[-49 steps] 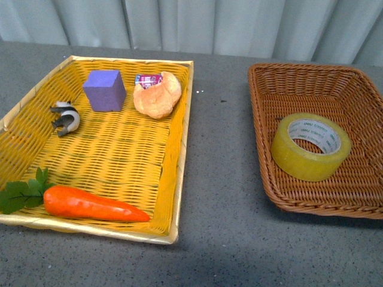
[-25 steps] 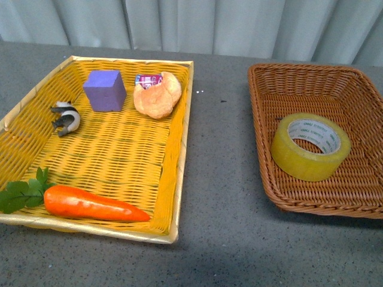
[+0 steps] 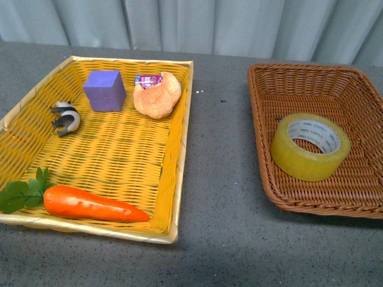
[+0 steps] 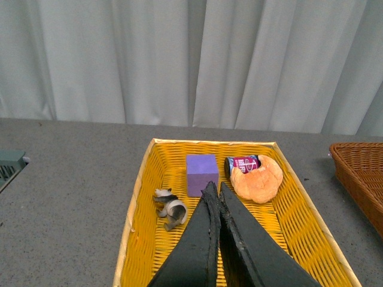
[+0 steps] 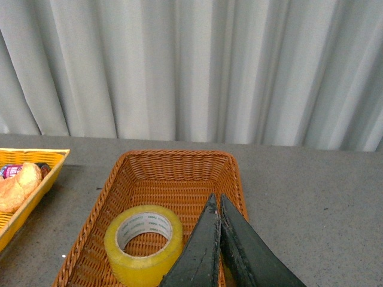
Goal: Move tape to another basket
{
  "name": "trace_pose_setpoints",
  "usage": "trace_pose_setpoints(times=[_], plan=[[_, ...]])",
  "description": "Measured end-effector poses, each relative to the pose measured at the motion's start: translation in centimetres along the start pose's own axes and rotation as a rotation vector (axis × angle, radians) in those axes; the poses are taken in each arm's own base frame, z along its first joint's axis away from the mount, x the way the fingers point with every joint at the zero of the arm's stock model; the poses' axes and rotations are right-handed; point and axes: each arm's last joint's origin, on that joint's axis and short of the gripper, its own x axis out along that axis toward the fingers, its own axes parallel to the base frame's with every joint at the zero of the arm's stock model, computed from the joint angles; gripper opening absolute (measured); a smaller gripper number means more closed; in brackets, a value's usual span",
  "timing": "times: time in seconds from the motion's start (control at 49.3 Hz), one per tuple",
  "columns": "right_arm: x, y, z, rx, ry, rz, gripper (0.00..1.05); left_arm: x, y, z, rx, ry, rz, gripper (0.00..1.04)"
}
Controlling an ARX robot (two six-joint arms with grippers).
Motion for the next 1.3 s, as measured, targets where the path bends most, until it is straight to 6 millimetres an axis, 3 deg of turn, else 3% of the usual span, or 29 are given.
trace_pose_setpoints(times=[1.297], plan=[[-3.2, 0.0, -0.1, 0.0, -0.003, 0.001, 0.01, -3.3, 0.0, -0.1, 0.0, -0.001, 0.0, 0.04]])
